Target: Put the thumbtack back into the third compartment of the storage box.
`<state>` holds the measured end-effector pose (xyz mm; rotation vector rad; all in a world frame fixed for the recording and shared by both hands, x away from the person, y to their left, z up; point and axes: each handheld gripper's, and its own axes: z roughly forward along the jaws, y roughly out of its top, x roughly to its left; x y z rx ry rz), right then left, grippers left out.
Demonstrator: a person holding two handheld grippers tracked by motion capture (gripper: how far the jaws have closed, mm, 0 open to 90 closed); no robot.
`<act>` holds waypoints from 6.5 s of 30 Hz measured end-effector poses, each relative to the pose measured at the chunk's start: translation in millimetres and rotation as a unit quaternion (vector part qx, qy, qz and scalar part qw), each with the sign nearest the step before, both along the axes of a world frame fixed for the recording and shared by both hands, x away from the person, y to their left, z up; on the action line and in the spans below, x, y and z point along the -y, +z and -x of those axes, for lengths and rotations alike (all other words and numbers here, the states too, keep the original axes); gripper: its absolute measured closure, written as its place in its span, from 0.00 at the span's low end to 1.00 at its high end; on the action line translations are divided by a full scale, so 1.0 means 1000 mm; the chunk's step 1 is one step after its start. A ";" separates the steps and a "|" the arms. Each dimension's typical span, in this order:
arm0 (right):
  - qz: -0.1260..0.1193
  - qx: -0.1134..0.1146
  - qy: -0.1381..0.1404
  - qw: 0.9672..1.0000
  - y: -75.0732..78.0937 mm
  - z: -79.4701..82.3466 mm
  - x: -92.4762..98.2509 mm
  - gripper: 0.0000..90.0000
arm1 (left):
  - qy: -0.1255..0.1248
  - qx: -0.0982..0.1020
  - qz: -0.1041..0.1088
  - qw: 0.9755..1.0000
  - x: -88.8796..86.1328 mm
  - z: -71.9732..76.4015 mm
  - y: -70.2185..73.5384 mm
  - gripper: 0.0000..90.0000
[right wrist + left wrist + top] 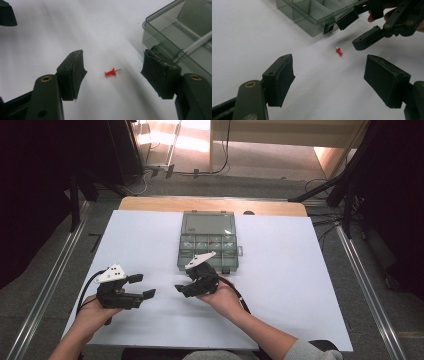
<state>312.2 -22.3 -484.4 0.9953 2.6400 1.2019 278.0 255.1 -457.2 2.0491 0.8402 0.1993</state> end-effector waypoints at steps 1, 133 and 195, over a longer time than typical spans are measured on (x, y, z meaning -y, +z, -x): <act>0.000 -0.001 -0.002 1.000 -0.001 0.000 -0.001 0.39 | 0.000 0.000 -0.001 1.000 0.000 0.000 0.000 0.26; 0.017 -0.041 0.012 0.999 -0.008 -0.012 0.005 1.00 | -0.001 0.001 -0.001 1.000 0.000 -0.001 0.000 0.26; -0.021 -0.020 -0.054 0.998 0.038 -0.035 0.064 1.00 | -0.003 0.000 -0.002 1.000 0.001 -0.001 0.000 0.26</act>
